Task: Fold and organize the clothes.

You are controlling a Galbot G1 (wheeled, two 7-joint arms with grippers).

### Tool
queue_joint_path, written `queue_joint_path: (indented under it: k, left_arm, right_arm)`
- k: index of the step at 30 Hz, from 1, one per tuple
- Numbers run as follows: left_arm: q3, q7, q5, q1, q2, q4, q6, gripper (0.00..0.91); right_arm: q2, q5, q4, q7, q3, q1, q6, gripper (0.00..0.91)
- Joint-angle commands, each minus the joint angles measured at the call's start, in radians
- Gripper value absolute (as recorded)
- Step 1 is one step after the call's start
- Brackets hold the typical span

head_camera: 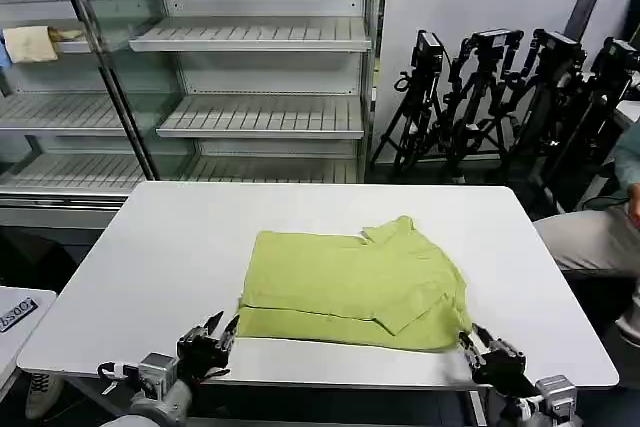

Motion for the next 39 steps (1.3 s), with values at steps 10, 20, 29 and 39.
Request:
queue_joint_path:
  k: [10,20,29,39]
  left_arm:
    - [0.207,0.091,0.007,-0.592,-0.037,0.431,-0.003,0.907]
    - [0.263,0.105,-0.143,-0.812,-0.075,0.722,0.005,0.907]
    - [0.281,0.147,-0.092,-0.859,-0.093,0.873,0.004,0.907]
    - [0.28,0.166,-0.071,-0.845,-0.09,0.908,0.005,0.907]
  right_arm:
    - [0.055,0.031,-0.465,0.111,-0.304,0.687,-0.054,0.907]
    - [0.167,0.032,-0.783,0.143,-0.403,0.892,-0.054,0.907]
    - [0.238,-0.027,-0.936,0.14,-0.407,0.957,-0.045,0.907]
    - [0.274,-0.052,-1.008,0.129,-0.41,0.973,-0.033,0.907]
